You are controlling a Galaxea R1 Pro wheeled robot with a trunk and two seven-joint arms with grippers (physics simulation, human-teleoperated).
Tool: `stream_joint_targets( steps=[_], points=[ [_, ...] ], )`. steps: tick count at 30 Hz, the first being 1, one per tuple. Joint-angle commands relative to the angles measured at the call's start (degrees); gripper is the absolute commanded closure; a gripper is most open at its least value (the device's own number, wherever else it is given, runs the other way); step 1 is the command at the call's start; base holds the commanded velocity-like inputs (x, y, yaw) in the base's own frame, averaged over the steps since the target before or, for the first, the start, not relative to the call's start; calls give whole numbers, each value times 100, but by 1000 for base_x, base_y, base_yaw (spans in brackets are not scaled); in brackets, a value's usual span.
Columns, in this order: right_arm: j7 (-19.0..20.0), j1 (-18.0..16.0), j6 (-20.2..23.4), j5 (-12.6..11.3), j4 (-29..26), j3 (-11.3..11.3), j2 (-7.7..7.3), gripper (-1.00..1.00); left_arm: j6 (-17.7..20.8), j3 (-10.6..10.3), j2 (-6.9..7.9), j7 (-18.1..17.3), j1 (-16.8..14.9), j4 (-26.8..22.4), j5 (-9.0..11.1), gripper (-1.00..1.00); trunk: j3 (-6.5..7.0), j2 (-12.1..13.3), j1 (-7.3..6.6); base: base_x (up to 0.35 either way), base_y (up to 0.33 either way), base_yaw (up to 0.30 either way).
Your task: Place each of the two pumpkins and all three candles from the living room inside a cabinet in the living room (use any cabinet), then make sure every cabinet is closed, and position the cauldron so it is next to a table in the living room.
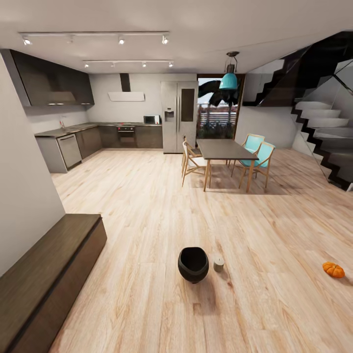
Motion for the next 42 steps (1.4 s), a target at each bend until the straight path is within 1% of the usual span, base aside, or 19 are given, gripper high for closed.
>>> stream_joint_targets(
  steps=[1, 4, 7, 9, 11, 13, 15, 16, 20, 27, 34, 42],
  points=[
    [-3, -3, -31, 36, 10, -7, 2, -100, -8, -1, -18, 5, 1, -19, 23, -100, 14, 38, -22, 0, 0, 0],
    [-3, -3, -35, 35, 10, -7, 3, -100, -6, -23, -109, 5, 0, -36, -8, -100, 68, 158, -88, 0, 0, 0],
    [-4, -3, -41, 29, 18, -12, 0, -100, -23, -43, -133, -1, 0, -38, -39, -100, 122, 278, -154, 0, 0, 0],
    [-7, -3, -59, -32, 23, -14, -1, -100, -48, -62, -135, -3, 0, -39, -60, -100, 158, 359, -197, 0, 0, 0],
    [-5, -3, -66, -147, 20, -15, -6, -100, -59, -71, -135, -9, 0, -40, -67, -100, 194, 439, -241, 0, 0, 0],
    [-4, -3, -69, -256, 22, -13, -7, -100, -65, -80, -134, -13, 0, -40, -81, -100, 194, 439, -241, 0, 0, 0],
    [-3, -3, -70, -307, 34, -10, -2, -100, -68, -122, -135, -18, 0, -40, -130, -100, 194, 439, -241, 0, 0, -60],
    [-3, -3, -68, -319, 45, -8, 3, -100, -65, -188, -132, -17, 0, -40, -190, -100, 194, 439, -241, 30, 0, -193],
    [-3, -3, -42, -308, 59, -4, 2, -100, -60, -265, -132, -14, 0, -40, -248, -100, 194, 439, -241, 181, 0, -245],
    [-18, -3, 17, -261, 70, 15, -1, -100, -46, -280, -135, -5, 0, -40, -262, -100, 190, 439, -241, 320, 0, -213],
    [-14, -3, -35, -333, 42, 4, -1, -100, -44, -254, -144, -4, 0, -40, -251, -100, 188, 439, -241, 341, 53, -22],
    [-12, -3, -60, -344, 29, 2, -1, -100, -44, -250, -144, -4, 0, -40, -245, -100, 188, 439, -241, 341, 105, -1]
  ],
)
